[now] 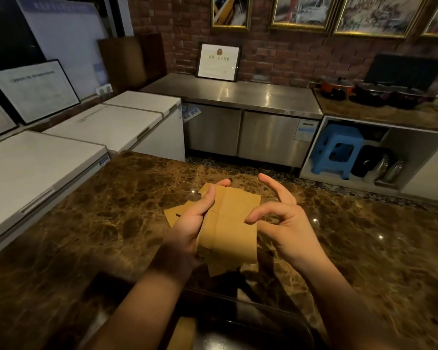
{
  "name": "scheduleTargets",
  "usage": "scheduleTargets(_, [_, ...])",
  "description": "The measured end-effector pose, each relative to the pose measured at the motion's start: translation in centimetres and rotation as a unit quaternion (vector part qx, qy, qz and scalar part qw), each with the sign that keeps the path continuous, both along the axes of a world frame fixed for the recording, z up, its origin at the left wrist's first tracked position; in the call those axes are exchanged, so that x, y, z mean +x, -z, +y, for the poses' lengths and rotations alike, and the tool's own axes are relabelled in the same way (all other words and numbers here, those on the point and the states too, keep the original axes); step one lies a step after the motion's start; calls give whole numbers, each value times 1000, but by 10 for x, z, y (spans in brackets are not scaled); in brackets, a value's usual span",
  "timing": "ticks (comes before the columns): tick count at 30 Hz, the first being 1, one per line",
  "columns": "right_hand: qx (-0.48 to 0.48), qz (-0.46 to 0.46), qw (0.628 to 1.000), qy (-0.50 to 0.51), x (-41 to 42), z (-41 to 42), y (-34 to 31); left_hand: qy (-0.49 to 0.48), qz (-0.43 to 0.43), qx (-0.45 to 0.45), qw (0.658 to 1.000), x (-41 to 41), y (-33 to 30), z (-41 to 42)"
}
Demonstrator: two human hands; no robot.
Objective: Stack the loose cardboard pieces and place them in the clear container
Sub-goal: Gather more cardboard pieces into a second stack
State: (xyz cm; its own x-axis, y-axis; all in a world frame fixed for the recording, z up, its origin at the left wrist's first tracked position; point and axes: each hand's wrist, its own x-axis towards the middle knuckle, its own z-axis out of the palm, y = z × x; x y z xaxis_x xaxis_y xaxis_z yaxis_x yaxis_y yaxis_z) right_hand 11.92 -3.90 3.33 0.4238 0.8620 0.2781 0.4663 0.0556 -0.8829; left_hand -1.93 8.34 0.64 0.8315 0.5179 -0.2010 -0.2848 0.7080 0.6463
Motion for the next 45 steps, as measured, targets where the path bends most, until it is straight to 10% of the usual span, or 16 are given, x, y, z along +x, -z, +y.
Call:
scheduleTargets(5, [-23,2,999,-23,2,0,-1,-2,-33,37,999,2,4,0])
scheduleTargets(9, [-29,177,981,-67,0,-6,-4,-89,-37,65,993,7,6,2])
scheduleTargets(13, [-157,100,980,-77,-5,-11,1,-177,-56,72,980,6,4,6])
scheduleTargets(21, [8,357,934,21,23,-3,-15,-98,-76,18,992,2,-4,2])
scheduleTargets(36, [20,-60,974,218,3,16,-9,35,-32,37,998,47,-1,-18])
scheduleTargets(41, [-32,364,917,160,12,-28,-10,-59,-56,48,996,86,-2,-37])
scheduleTargets(45, [33,671,733,101,22,-64,22,-79,-22,244,966,117,-1,-75])
